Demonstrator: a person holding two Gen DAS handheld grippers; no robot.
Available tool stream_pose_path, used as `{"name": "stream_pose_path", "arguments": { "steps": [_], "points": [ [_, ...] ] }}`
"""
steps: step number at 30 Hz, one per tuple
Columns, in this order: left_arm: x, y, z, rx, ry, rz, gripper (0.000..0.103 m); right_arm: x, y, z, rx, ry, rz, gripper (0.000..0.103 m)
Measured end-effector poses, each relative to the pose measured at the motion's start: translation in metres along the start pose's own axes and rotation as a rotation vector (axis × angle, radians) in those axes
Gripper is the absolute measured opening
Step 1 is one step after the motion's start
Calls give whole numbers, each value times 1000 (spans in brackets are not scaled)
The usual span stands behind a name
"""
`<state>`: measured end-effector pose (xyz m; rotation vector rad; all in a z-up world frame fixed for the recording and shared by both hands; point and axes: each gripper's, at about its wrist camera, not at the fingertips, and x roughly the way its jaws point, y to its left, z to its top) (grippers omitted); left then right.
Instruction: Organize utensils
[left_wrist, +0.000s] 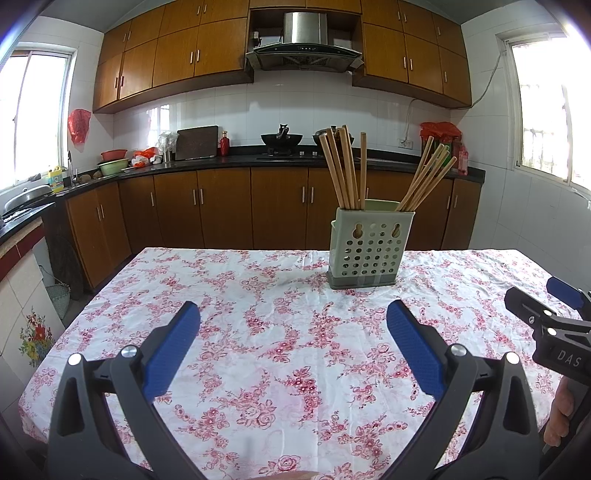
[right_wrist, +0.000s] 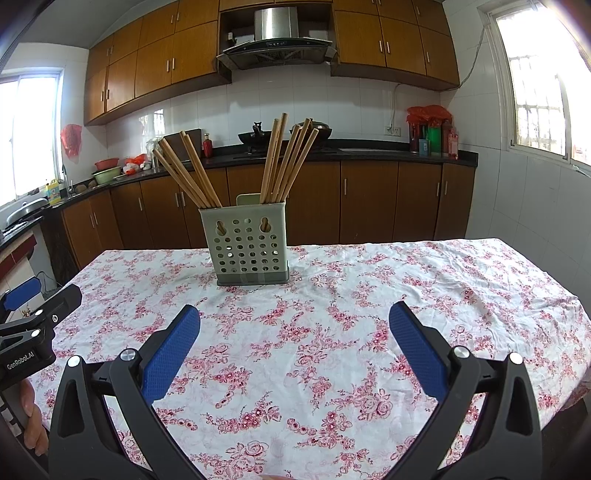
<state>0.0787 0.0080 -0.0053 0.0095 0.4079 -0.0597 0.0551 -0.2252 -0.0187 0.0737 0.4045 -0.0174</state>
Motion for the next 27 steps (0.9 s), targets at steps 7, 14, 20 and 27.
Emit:
{"name": "stream_pose_path", "arguments": {
  "steps": [7,14,20,27],
  "points": [
    [0,-1,0,2,-1,0,99,0,0,-1,2,1,0,101],
    [1,-1,0,-2,2,-2,99,1,-1,-1,4,3,0,101],
    [1,-2,0,0,-6,8,99,1,0,-2,6,4,-1,101],
    [0,-2,0,-6,-5,8,99,1,0,-3,8,5,-2,101]
  ]
}}
